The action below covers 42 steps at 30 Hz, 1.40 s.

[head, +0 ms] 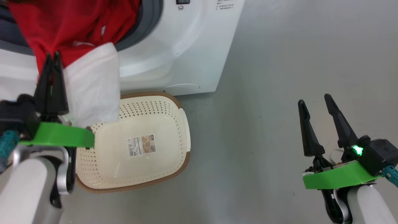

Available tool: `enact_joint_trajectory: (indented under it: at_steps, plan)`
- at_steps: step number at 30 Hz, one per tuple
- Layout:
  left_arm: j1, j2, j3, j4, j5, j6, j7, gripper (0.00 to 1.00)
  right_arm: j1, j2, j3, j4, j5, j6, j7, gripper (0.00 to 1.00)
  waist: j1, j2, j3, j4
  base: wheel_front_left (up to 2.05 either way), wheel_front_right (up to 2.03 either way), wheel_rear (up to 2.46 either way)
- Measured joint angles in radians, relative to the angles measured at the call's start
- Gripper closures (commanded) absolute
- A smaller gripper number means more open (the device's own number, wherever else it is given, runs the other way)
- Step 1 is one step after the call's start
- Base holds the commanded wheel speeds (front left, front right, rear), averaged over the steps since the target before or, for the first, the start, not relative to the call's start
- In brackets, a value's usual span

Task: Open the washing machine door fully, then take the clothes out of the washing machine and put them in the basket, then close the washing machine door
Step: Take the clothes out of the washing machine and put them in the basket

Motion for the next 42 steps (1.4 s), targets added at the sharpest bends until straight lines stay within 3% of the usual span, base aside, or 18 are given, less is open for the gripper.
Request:
enact_joint_trajectory:
  at_steps: [18, 31, 38, 42]
  plan:
    - [0.225, 0.028, -0.010, -0.242, -0.001, 0.075, 0.052, 1.00, 0.044, 0.000, -0.012, 0.004, -0.007, 0.000, 0.000, 0.00, 0.0000, 0.0000, -0.104, 0.030, 0.00, 0.00, 0.00]
    - [0.301, 0.059, -0.007, -0.458, 0.022, 0.131, 0.096, 1.00, 0.061, 0.000, -0.020, 0.005, -0.007, 0.000, 0.000, 0.00, 0.0000, 0.0000, -0.146, 0.054, 0.00, 0.00, 0.00]
    - [0.314, 0.057, -0.018, -0.475, 0.028, 0.133, 0.113, 1.00, 0.061, 0.000, -0.017, 0.004, -0.007, 0.000, 0.000, 0.00, 0.0000, 0.0000, -0.146, 0.057, 0.00, 0.00, 0.00]
    - [0.335, 0.030, -0.040, -0.407, 0.005, 0.132, 0.105, 1.00, 0.061, 0.000, -0.009, 0.003, -0.007, 0.000, 0.000, 0.00, 0.0000, 0.0000, -0.134, 0.053, 0.00, 0.00, 0.00]
